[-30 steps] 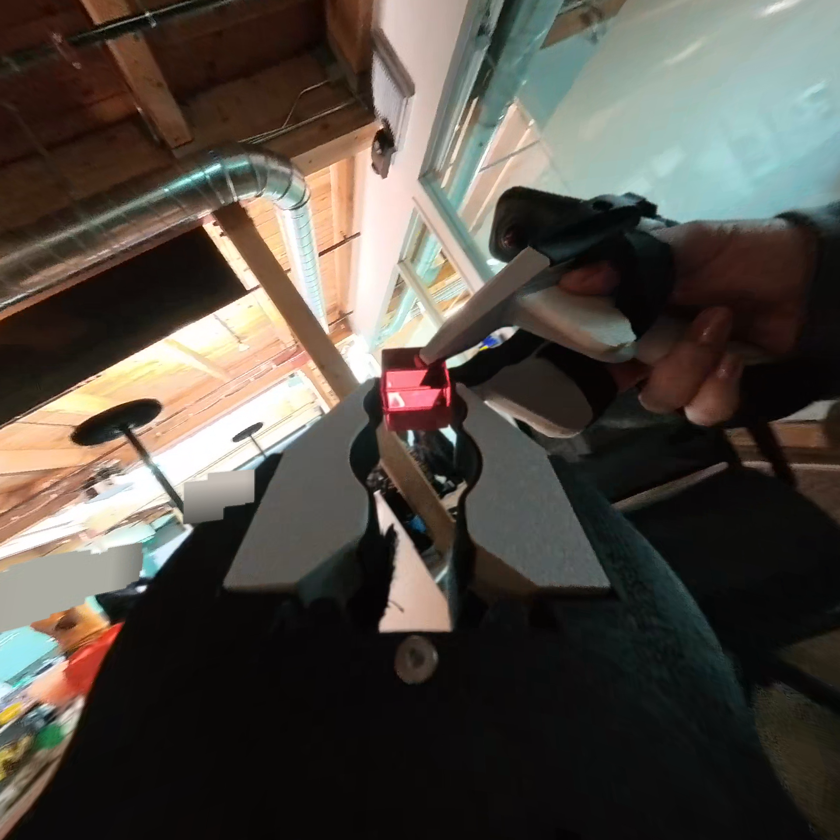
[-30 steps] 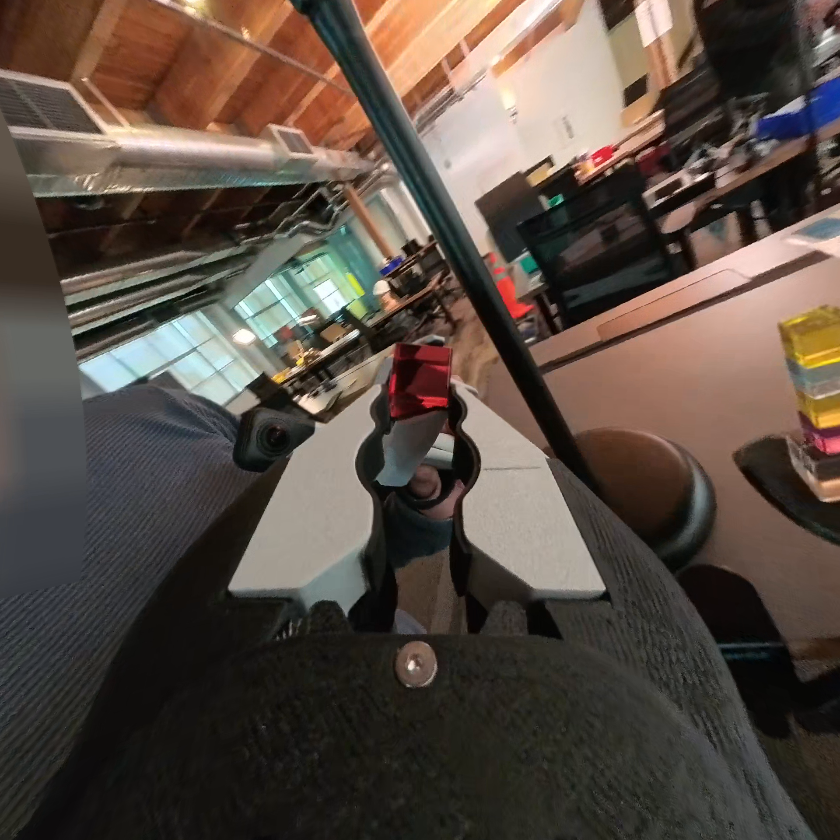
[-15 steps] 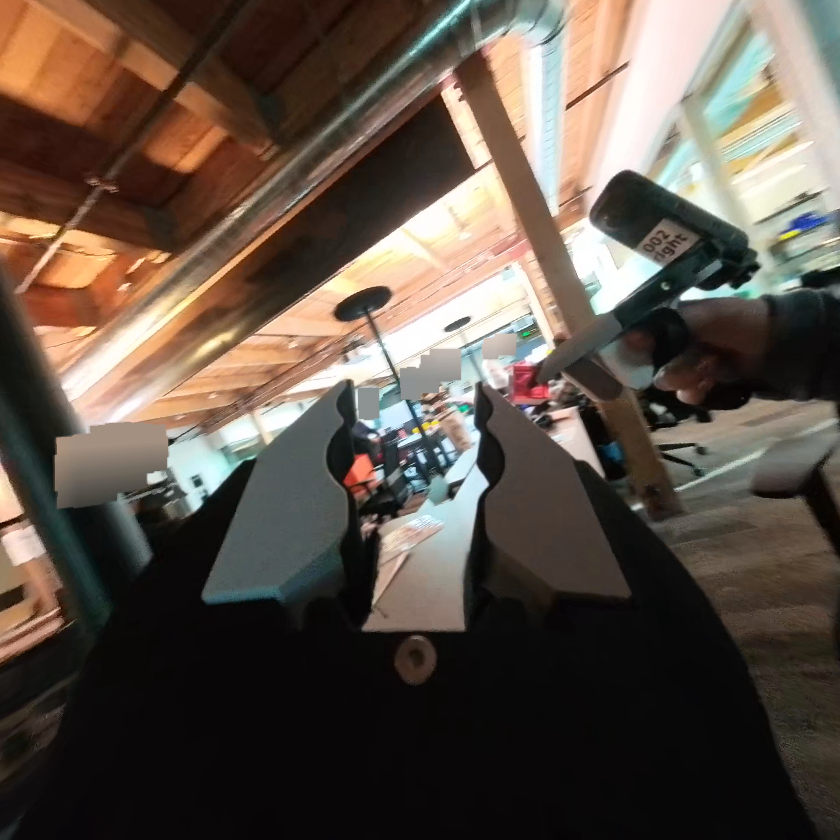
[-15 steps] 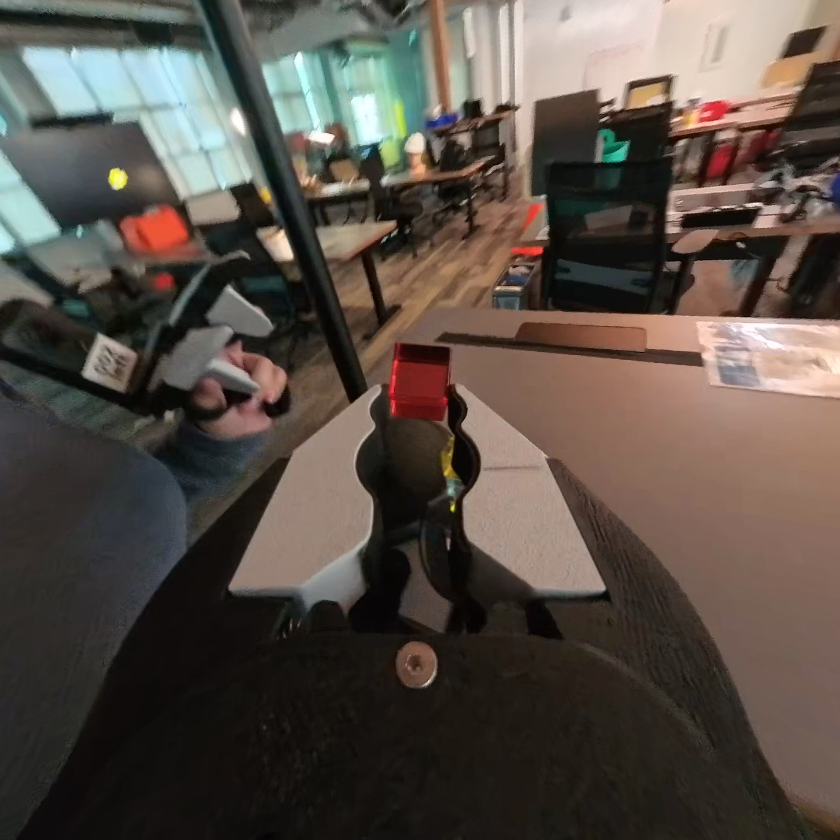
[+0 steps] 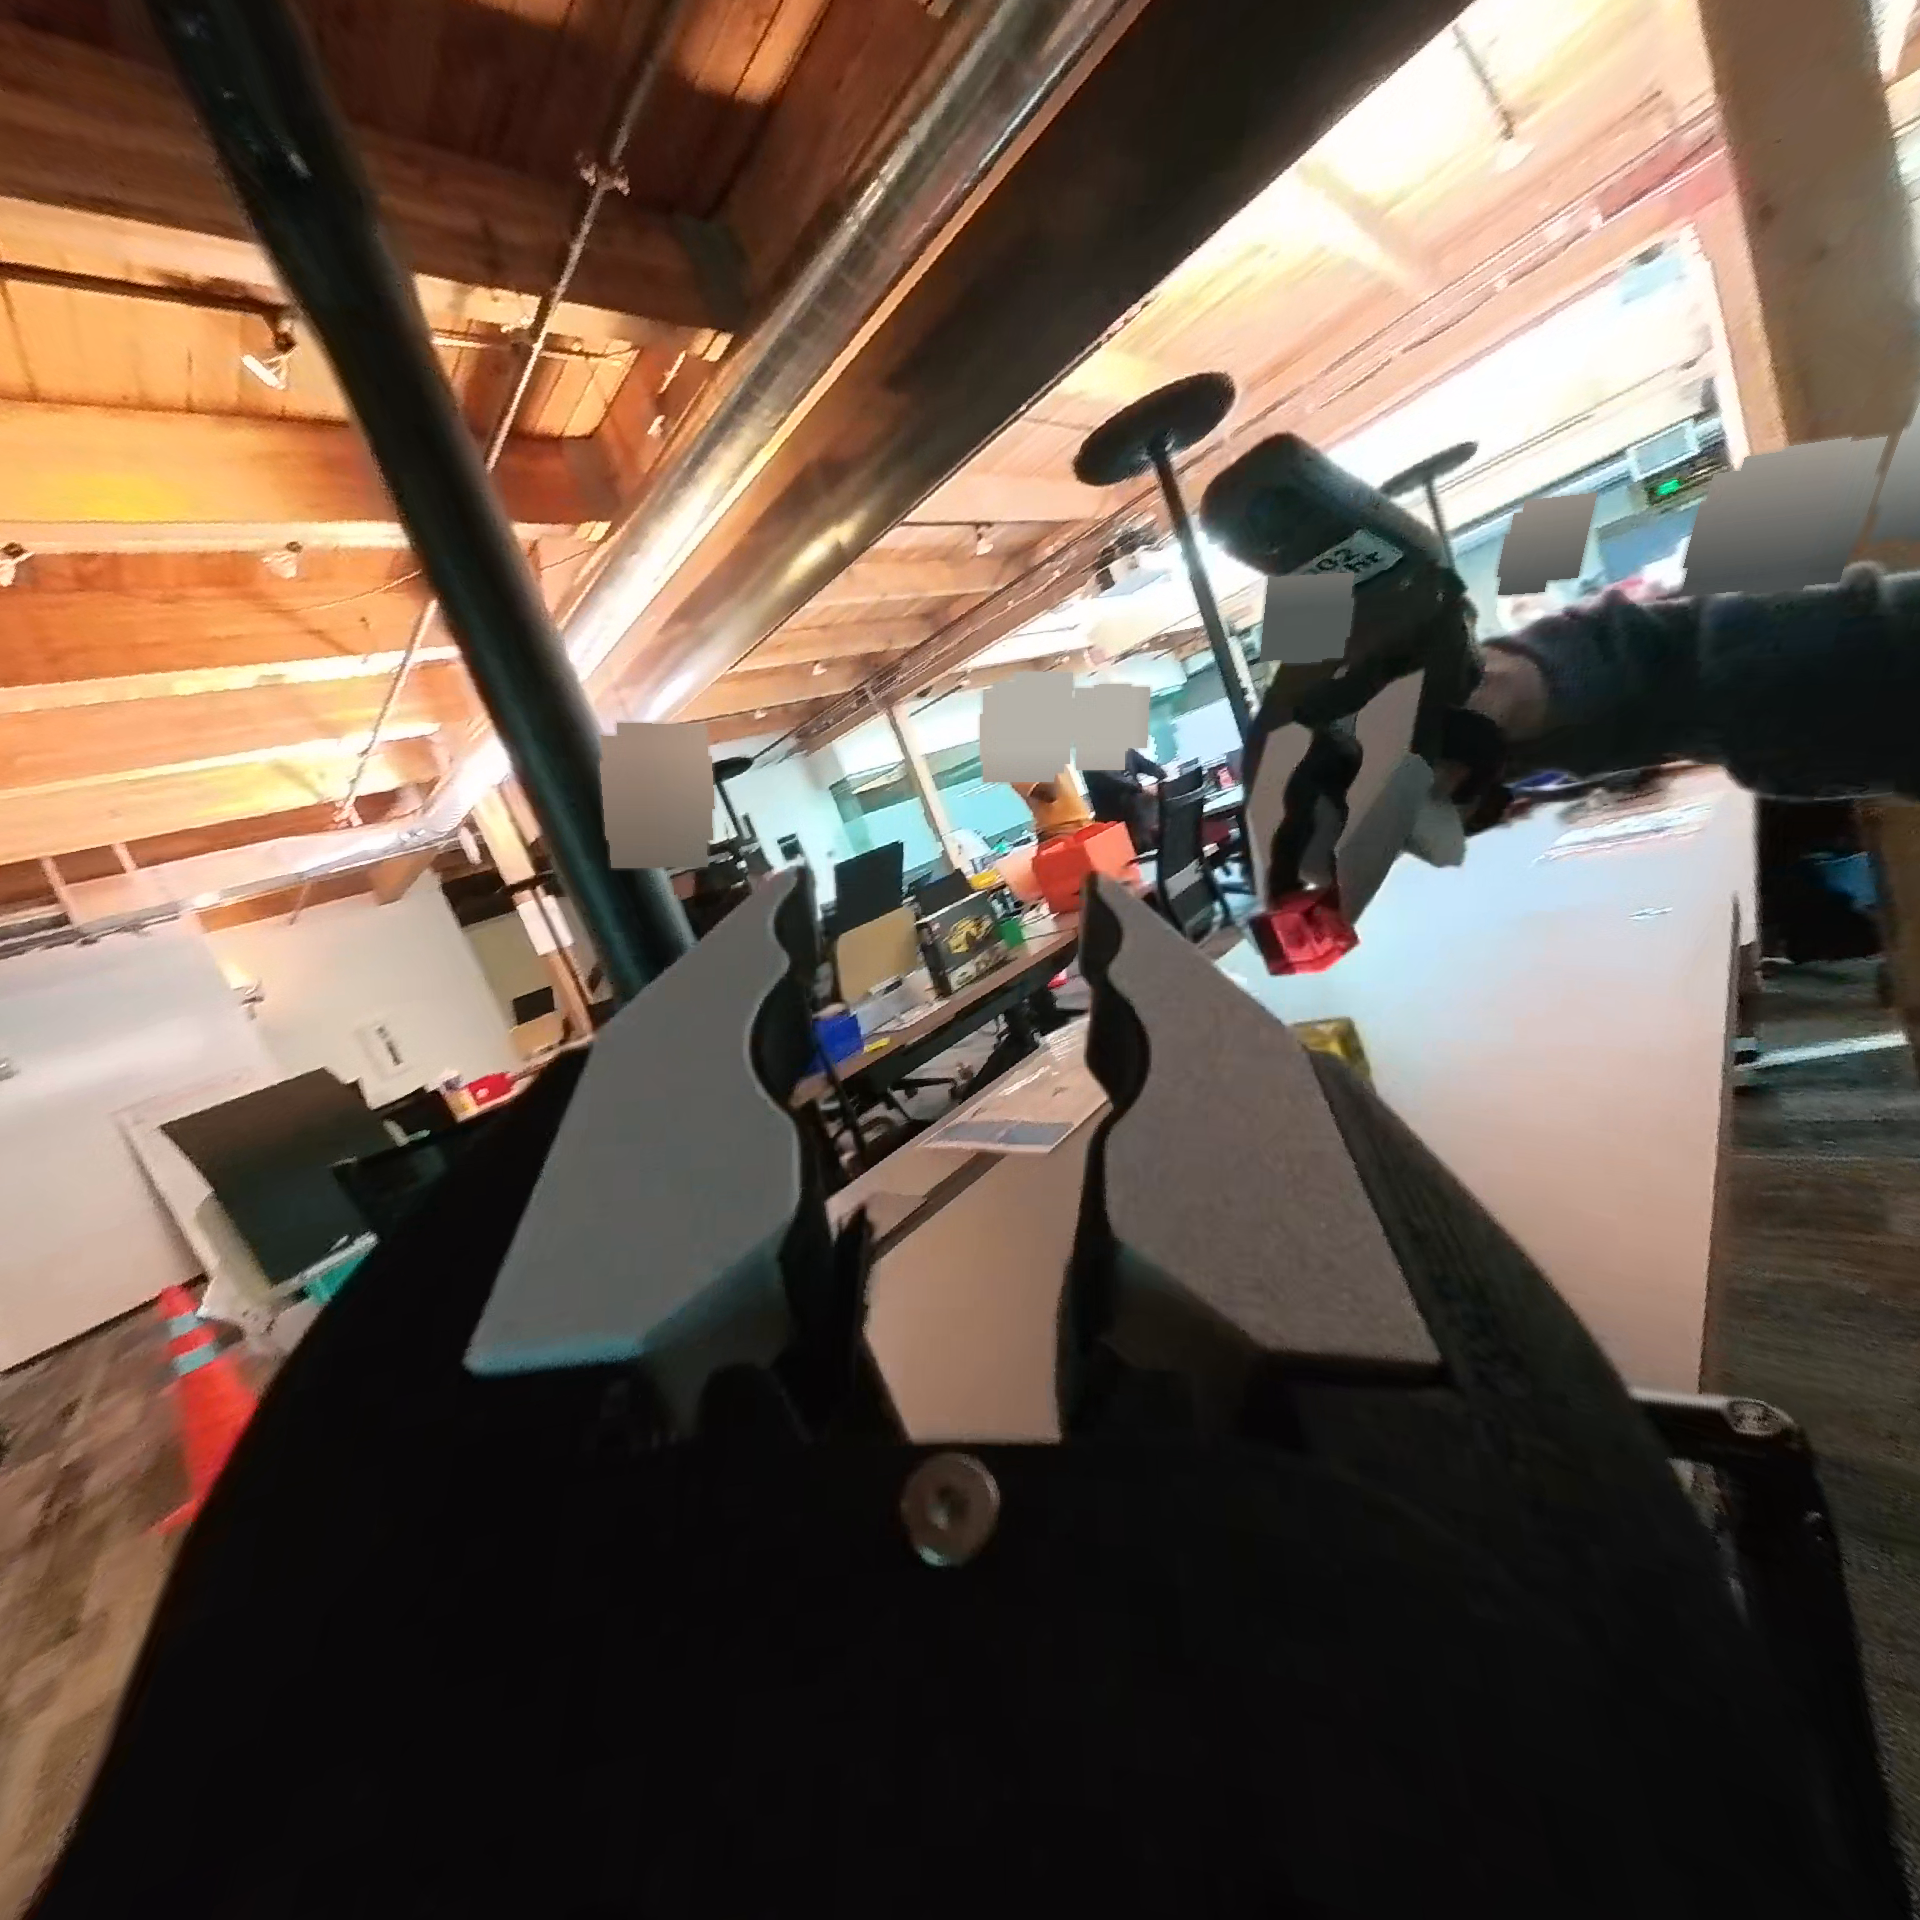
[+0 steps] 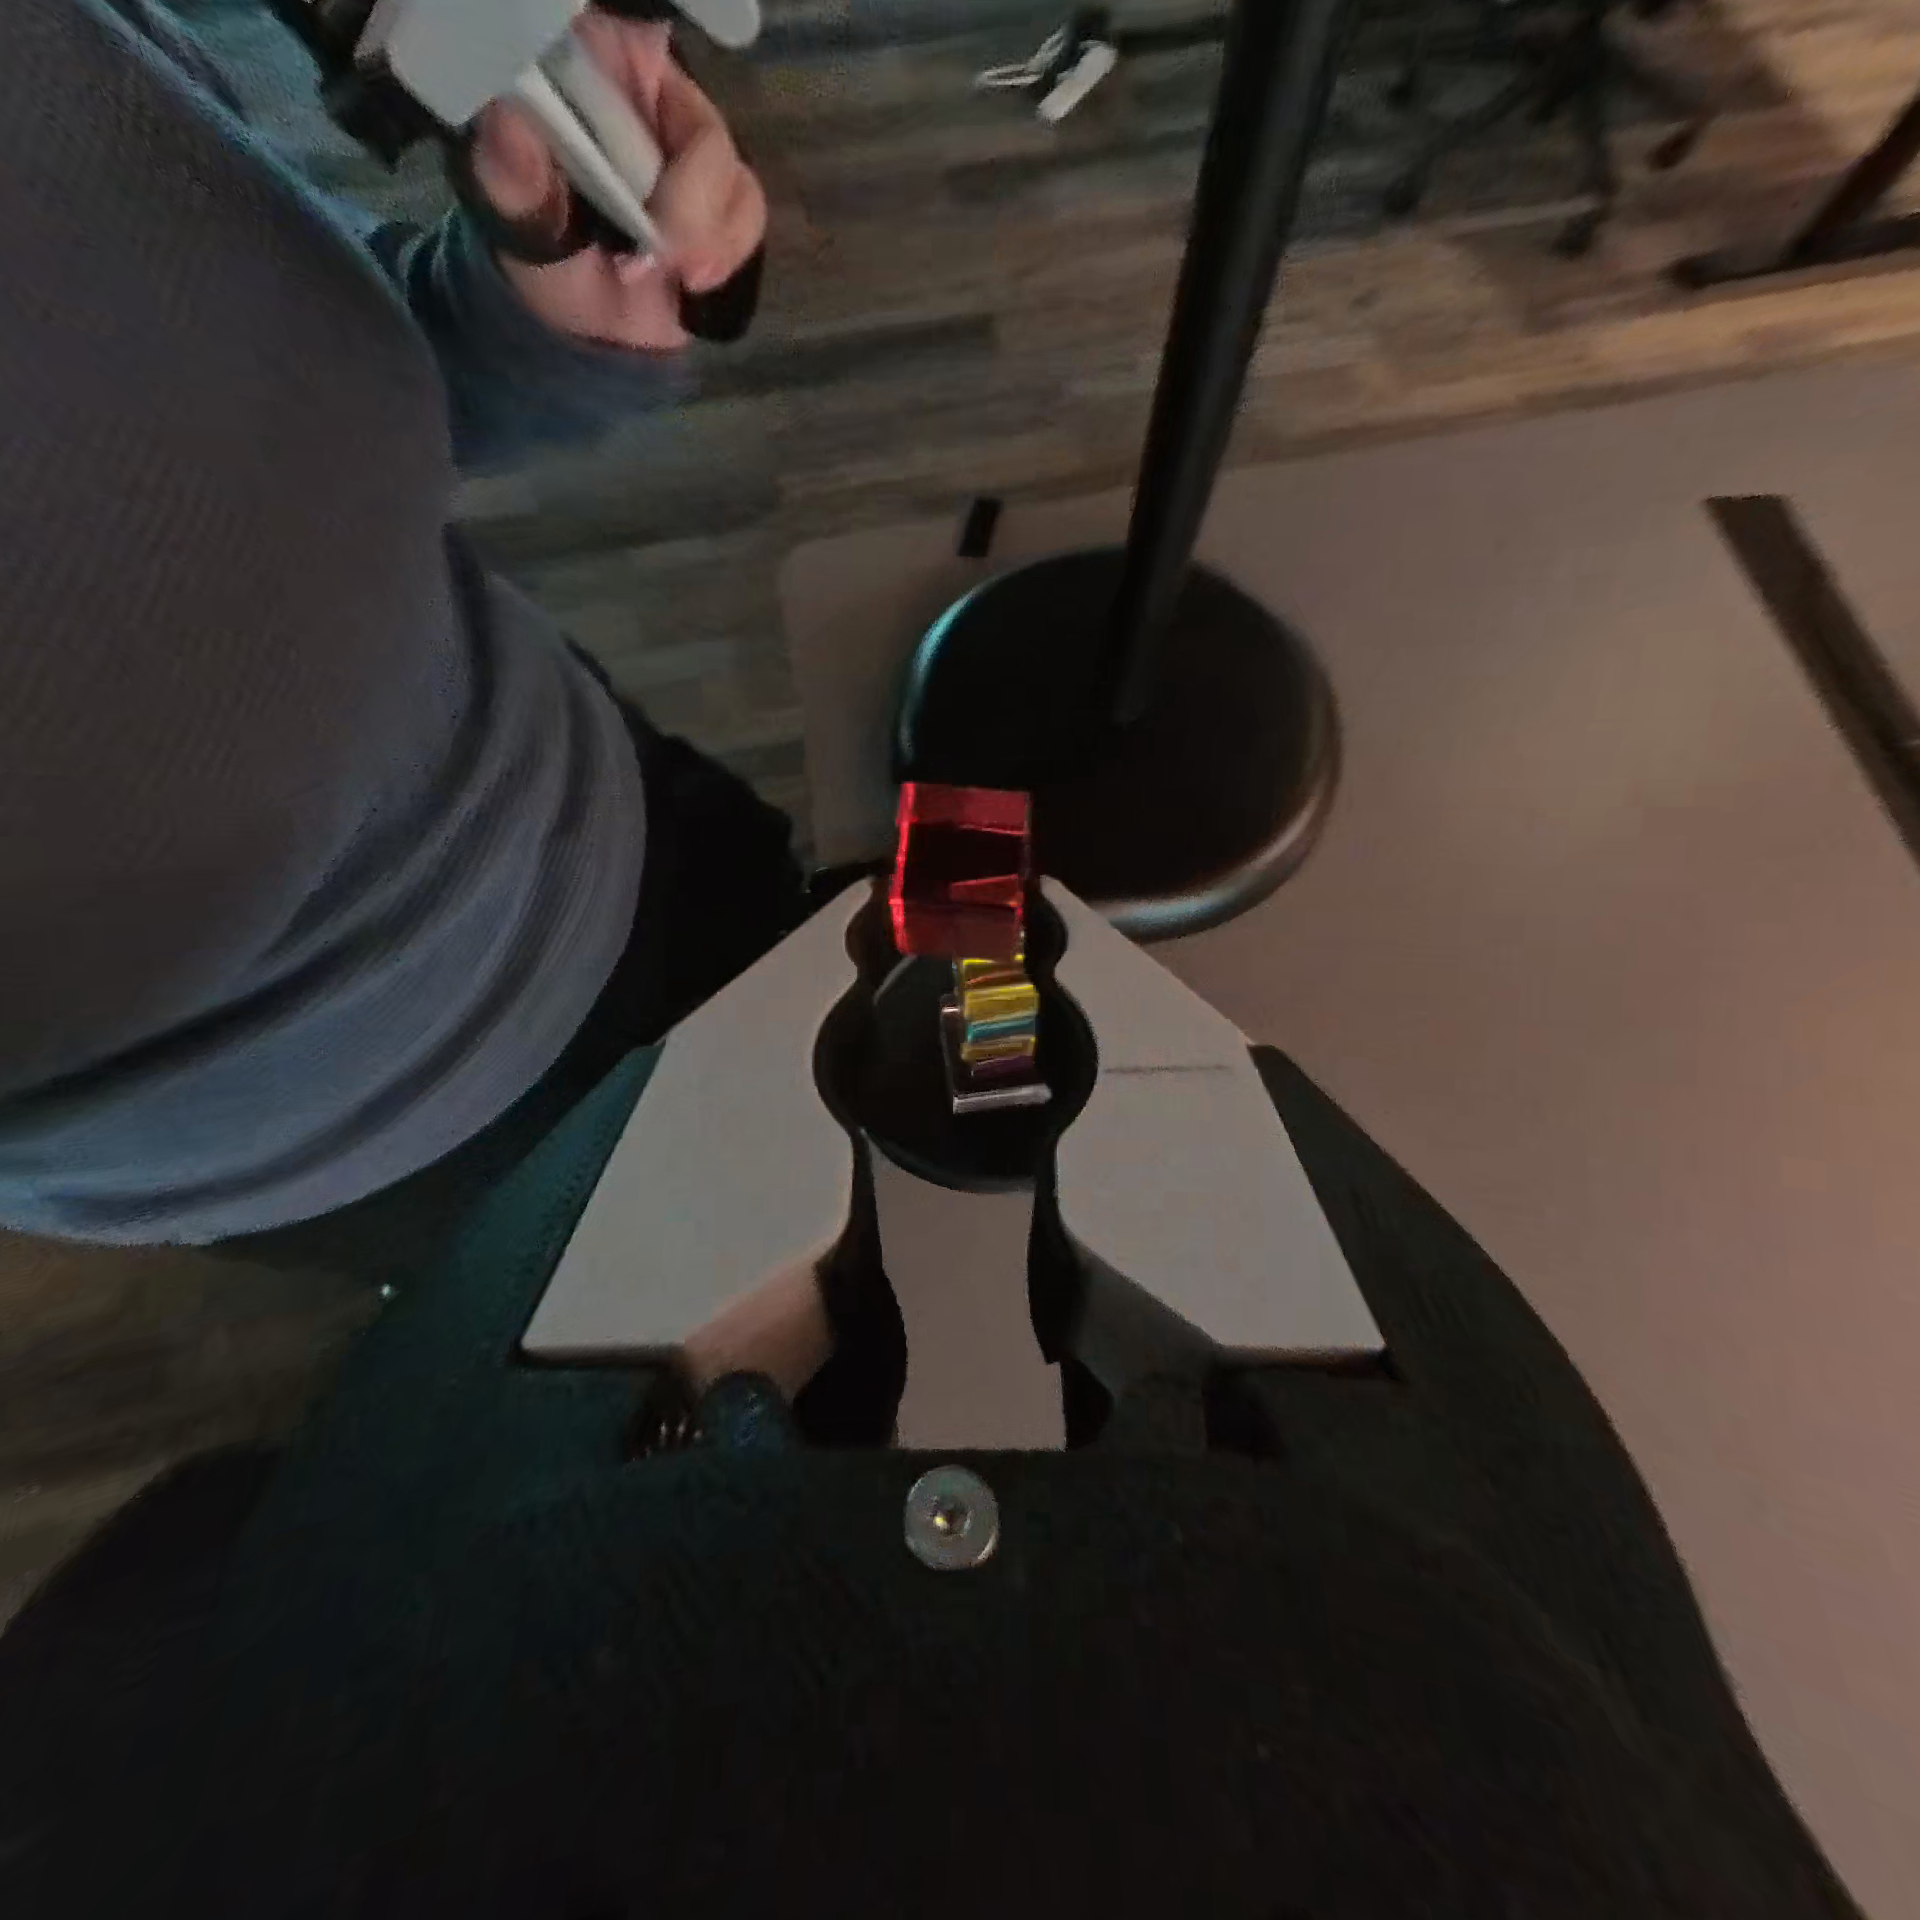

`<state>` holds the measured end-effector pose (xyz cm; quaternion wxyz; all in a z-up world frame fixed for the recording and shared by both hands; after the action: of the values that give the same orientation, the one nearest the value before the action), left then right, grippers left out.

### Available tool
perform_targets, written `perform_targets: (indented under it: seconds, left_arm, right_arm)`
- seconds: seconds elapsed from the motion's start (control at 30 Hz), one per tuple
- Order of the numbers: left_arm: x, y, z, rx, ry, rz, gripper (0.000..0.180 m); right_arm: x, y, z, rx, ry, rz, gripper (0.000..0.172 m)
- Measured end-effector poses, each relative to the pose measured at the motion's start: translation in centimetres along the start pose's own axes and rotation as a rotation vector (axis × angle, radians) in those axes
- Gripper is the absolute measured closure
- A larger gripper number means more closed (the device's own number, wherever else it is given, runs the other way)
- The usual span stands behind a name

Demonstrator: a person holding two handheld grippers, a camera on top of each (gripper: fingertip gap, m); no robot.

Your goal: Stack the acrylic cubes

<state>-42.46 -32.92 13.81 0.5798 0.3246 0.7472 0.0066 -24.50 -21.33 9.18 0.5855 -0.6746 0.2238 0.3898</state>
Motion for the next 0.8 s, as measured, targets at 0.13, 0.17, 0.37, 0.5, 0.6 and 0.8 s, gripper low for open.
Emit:
perform_targets:
  seconds: [0.13, 0.17, 0.37, 0.5, 0.6, 0.8]
  left_arm:
    - [0.2, -0.9, -0.8, -0.052, -0.012, -0.034, 0.131]
    - [0.2, -1.1, -0.9, -0.062, -0.016, -0.039, 0.131]
    - [0.2, -1.6, -1.1, -0.097, -0.022, -0.055, 0.131]
    - [0.2, -1.7, -0.8, -0.104, -0.015, -0.069, 0.131]
    - [0.1, -1.6, -0.7, -0.107, -0.01, -0.072, 0.131]
    - [0.2, -1.5, -0.6, -0.108, -0.01, -0.081, 0.131]
  right_arm:
    - [0.3, 0.7, 0.6, -0.074, -0.021, 0.008, 0.148]
    - [0.4, 0.7, 0.8, -0.084, -0.027, 0.01, 0.148]
    - [1.3, 1.2, 1.0, -0.145, -0.023, 0.014, 0.148]
    - [1.8, 1.5, 1.2, -0.15, -0.024, 0.018, 0.148]
    - [1.9, 1.5, 1.3, -0.157, -0.023, 0.031, 0.148]
    - [2.2, 1.6, 1.5, -0.16, -0.026, 0.04, 0.149]
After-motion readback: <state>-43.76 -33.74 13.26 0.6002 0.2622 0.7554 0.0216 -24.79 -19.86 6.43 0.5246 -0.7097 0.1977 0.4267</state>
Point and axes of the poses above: each gripper's, where its closed fingertips meet, y out along the fingers, x out of its underside, z = x × y across the jaws, the point moved 3 cm from there along -y, back along the fingers, and after that the axes turned 2 degrees about -y, right-handed, at the moved point
